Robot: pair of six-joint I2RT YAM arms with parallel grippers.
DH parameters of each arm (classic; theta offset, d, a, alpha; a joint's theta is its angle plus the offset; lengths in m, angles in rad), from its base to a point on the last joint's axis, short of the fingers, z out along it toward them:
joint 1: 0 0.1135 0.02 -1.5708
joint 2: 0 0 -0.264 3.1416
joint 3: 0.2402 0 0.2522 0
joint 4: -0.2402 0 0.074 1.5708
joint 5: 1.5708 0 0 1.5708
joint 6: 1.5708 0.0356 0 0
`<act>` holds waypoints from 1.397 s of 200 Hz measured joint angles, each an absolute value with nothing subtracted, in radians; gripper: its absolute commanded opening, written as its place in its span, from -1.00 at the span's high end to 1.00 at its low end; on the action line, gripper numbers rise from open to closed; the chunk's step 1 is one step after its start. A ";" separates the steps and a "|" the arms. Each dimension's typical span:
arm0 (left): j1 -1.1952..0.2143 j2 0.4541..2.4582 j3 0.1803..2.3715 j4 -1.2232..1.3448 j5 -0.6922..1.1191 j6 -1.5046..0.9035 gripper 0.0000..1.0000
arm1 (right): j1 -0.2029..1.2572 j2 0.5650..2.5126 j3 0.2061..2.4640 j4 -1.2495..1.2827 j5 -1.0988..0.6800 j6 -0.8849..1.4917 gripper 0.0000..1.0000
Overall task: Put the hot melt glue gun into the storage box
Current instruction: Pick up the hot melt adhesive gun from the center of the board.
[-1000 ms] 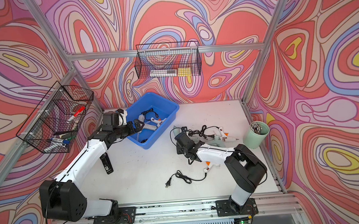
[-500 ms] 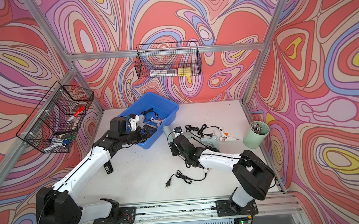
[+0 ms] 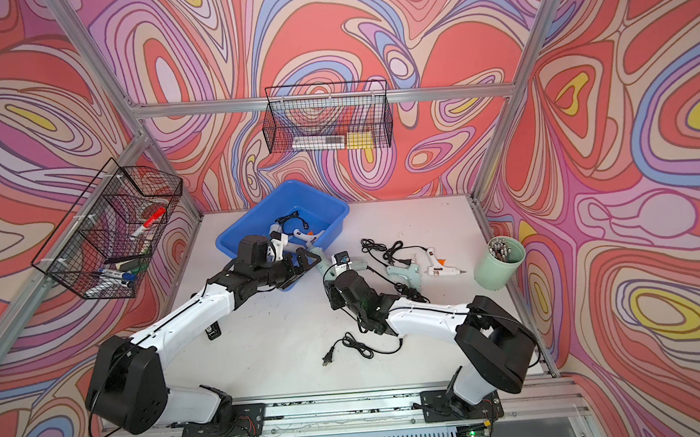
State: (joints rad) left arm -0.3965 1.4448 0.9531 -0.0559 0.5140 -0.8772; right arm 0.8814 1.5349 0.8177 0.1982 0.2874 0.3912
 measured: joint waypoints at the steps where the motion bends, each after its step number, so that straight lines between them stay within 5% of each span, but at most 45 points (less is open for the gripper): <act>1: -0.397 1.447 0.953 -0.054 0.514 -0.879 -0.98 | 0.882 1.534 0.818 0.198 0.288 0.391 1.00; 55: -0.448 1.559 0.953 0.062 0.514 -0.973 -0.98 | 0.910 1.504 0.816 0.211 0.313 0.382 1.00; 95: -0.454 1.567 0.953 0.113 0.505 -1.005 -0.69 | 0.918 1.489 0.810 0.216 0.326 0.379 1.00; 190: -0.459 1.562 0.956 0.186 0.507 -1.070 1.00 | 0.932 1.488 0.797 0.215 0.351 0.368 1.00; 222: -0.459 1.562 0.956 0.187 0.515 -1.074 1.00 | 0.938 1.488 0.798 0.215 0.367 0.366 1.00; 240: -0.458 1.561 0.962 0.183 0.528 -1.074 1.00 | 0.943 1.480 0.799 0.209 0.380 0.366 0.20; 279: -0.456 1.551 1.037 0.148 0.585 -1.073 1.00 | 0.949 1.381 0.798 0.176 0.430 0.364 -0.74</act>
